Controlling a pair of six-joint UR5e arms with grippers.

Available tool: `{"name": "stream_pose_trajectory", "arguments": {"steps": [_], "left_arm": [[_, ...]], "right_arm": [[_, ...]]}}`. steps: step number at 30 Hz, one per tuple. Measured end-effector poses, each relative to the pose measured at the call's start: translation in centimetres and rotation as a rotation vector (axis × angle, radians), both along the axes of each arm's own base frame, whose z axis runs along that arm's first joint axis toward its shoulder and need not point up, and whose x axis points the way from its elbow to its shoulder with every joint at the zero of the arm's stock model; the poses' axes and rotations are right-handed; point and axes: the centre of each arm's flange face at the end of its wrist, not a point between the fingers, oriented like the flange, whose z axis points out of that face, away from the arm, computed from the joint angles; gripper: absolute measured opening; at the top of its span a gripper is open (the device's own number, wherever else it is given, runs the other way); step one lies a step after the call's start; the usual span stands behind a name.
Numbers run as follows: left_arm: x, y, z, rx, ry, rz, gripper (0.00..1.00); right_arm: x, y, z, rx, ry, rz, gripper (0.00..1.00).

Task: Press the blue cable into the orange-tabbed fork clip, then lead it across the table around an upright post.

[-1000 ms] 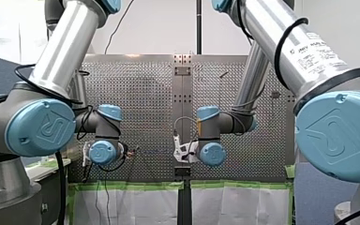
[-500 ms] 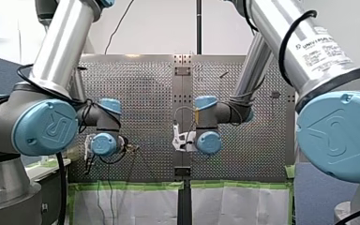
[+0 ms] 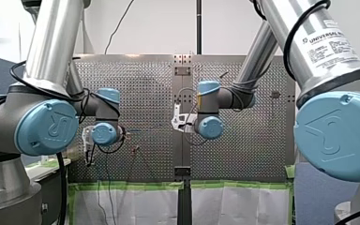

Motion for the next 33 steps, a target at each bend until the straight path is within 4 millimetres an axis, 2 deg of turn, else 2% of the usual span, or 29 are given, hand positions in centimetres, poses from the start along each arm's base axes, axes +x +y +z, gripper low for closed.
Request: {"name": "stream_pose_trajectory", "arguments": {"steps": [10,23,29,33], "left_arm": [[1.0,0.0,0.1,-0.040,-0.049,0.010,0.01],[3.9,-0.2,-2.7,-0.020,-0.013,0.026,0.01],[4.2,0.1,-4.5,-0.027,0.026,0.038,0.01],[4.3,0.4,-5.0,-0.029,0.035,0.048,0.01]], "right_arm": [[1.8,-1.6,-3.2,-0.006,-0.021,0.022,0.00],[3.6,-4.0,-7.6,0.036,-0.017,0.019,0.00],[4.4,-5.6,-9.6,0.055,-0.008,0.015,0.00],[4.8,-6.9,-11.0,0.069,-0.001,0.014,0.00]]}}
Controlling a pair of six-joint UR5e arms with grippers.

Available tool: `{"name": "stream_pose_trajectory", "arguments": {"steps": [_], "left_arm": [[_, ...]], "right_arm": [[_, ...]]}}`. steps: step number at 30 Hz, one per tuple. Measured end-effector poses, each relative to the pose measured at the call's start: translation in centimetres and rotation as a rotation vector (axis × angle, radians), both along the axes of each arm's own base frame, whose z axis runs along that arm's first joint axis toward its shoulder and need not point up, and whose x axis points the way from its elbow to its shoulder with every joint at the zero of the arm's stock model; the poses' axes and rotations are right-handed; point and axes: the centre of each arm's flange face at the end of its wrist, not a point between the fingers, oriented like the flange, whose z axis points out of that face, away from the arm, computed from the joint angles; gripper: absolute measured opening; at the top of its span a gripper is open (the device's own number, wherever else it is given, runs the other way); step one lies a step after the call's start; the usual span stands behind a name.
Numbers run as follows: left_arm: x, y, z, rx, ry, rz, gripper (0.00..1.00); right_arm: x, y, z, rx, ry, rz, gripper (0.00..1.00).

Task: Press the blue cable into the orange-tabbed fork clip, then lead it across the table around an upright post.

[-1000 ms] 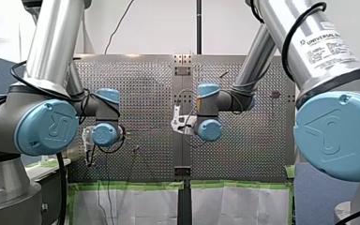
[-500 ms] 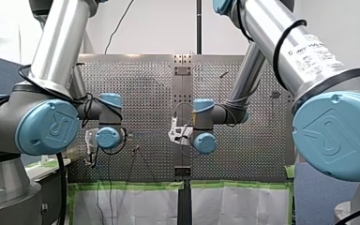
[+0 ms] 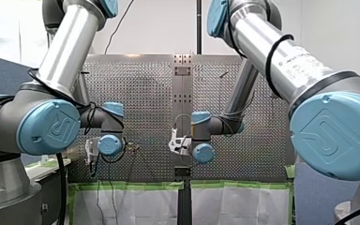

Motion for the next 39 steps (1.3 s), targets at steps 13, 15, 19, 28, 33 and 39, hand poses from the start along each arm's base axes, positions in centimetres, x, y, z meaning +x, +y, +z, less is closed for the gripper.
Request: {"name": "stream_pose_trajectory", "arguments": {"steps": [13,15,19,28,33,39], "left_arm": [[2.8,-0.2,-1.2,-0.038,-0.002,-0.034,0.01],[3.6,-0.3,-1.7,-0.045,-0.005,-0.033,0.01],[4.6,-0.4,-2.7,-0.052,0.001,-0.031,0.01],[4.7,0.0,-5.7,-0.054,0.066,-0.020,0.01],[4.8,0.3,-7.3,-0.063,0.117,-0.018,0.01],[5.9,0.4,-7.4,-0.069,0.133,-0.017,0.01]], "right_arm": [[0.0,-2.1,-5.6,0.083,0.074,-0.008,0.00],[-0.4,-2.2,-6.4,0.091,0.083,-0.013,0.00],[-1.0,-2.9,-6.9,0.096,0.092,-0.025,0.00],[-1.7,-4.4,-6.7,0.086,0.101,-0.047,0.00],[-1.5,-5.2,-6.3,0.081,0.117,-0.051,0.00],[-1.1,-5.6,-5.9,0.074,0.142,-0.034,0.00]]}}
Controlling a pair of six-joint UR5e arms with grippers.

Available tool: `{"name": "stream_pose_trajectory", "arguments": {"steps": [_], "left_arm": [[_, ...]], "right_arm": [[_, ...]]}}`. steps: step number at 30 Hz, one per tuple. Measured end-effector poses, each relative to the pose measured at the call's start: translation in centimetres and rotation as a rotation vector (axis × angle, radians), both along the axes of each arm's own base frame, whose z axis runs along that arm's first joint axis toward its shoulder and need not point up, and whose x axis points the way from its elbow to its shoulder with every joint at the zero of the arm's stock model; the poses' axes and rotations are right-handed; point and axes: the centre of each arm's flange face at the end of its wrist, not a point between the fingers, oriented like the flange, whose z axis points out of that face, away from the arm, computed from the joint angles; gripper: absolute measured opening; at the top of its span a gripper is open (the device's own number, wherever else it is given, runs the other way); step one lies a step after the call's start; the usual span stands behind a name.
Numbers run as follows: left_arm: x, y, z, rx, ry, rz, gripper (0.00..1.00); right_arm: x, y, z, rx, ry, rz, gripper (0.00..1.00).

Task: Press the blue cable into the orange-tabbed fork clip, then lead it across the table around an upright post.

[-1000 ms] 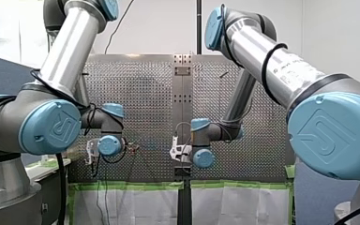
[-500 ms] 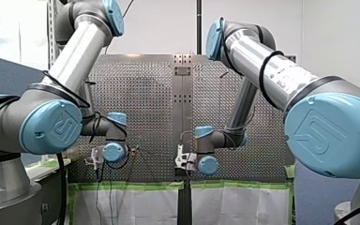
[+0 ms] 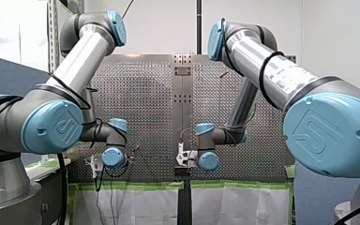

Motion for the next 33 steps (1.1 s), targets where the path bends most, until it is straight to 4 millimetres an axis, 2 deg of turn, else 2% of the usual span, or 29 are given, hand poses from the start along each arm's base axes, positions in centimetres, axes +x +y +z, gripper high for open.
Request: {"name": "stream_pose_trajectory", "arguments": {"steps": [11,33], "left_arm": [[3.4,0.6,0.9,-0.009,0.003,0.024,0.01],[5.6,3.2,1.3,0.019,0.030,0.071,0.01]], "right_arm": [[0.4,0.0,0.2,-0.002,0.019,0.020,0.00],[0.2,-0.2,0.2,0.002,0.033,0.014,0.00]]}}
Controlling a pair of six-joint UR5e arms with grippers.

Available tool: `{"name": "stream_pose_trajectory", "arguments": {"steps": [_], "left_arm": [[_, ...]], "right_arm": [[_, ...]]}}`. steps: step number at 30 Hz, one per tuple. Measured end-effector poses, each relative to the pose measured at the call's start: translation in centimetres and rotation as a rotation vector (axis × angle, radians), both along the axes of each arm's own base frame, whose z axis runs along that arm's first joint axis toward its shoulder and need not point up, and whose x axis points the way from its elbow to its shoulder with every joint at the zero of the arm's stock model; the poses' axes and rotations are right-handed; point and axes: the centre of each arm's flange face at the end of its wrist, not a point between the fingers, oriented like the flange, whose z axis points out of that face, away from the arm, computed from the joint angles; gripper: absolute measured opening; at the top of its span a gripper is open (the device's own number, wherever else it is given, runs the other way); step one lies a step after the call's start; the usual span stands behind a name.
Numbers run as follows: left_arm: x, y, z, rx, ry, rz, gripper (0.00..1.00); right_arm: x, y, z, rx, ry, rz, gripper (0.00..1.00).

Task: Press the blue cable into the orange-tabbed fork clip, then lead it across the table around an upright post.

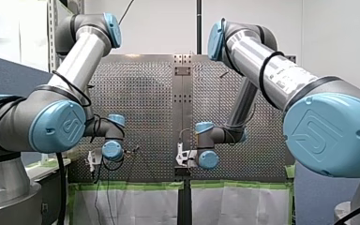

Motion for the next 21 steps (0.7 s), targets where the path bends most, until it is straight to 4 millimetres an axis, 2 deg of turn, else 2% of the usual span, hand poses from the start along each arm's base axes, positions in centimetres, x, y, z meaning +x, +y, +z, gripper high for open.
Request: {"name": "stream_pose_trajectory", "arguments": {"steps": [21], "left_arm": [[0.65,0.75,0.05,0.004,0.022,0.005,0.01]], "right_arm": [[-0.03,-0.10,0.03,-0.004,0.001,0.000,0.00]]}}
